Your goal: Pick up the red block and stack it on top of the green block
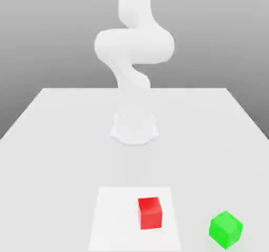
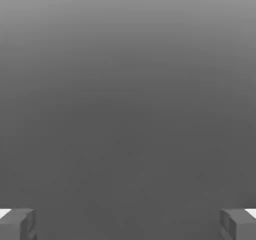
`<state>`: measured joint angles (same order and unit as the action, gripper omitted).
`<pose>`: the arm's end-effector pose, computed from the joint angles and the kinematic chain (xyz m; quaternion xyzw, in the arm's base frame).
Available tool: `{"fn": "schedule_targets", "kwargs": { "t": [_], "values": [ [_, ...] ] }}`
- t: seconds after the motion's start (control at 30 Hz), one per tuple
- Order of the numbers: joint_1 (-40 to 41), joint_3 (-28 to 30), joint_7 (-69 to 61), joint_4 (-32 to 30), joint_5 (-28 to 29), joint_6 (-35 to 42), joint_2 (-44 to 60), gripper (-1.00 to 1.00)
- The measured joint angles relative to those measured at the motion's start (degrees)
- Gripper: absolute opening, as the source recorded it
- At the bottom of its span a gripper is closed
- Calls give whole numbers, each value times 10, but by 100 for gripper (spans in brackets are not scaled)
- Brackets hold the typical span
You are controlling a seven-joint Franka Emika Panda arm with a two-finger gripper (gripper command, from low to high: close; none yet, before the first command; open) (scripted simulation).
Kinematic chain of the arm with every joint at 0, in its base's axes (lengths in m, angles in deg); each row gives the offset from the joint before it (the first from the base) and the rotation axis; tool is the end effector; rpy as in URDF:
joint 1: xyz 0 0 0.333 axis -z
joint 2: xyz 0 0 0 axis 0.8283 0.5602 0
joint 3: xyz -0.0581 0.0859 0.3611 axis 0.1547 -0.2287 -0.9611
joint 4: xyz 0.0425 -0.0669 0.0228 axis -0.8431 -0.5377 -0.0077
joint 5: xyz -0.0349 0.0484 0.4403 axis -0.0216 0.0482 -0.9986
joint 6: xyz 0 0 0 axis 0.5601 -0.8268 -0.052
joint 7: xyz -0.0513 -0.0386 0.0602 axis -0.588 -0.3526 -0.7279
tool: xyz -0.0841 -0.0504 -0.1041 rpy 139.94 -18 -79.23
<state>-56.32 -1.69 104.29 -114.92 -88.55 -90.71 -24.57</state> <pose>0.4191 0.0038 0.6790 -0.8651 0.3583 -0.3231 0.1372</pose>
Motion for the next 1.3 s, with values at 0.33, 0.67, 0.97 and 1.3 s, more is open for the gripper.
{"fn": "schedule_targets", "kwargs": {
  "t": [0.33, 0.67, 0.97, 1.3],
  "values": [
    [-15, -6, -15, -87, -3, -107, 211, 0],
    [-28, -14, -25, -172, 2, -213, 419, 0],
    [-34, -8, -19, -169, 13, -334, 576, -100],
    [-29, -14, -21, -180, 10, -272, 503, -100]
  ]
}}
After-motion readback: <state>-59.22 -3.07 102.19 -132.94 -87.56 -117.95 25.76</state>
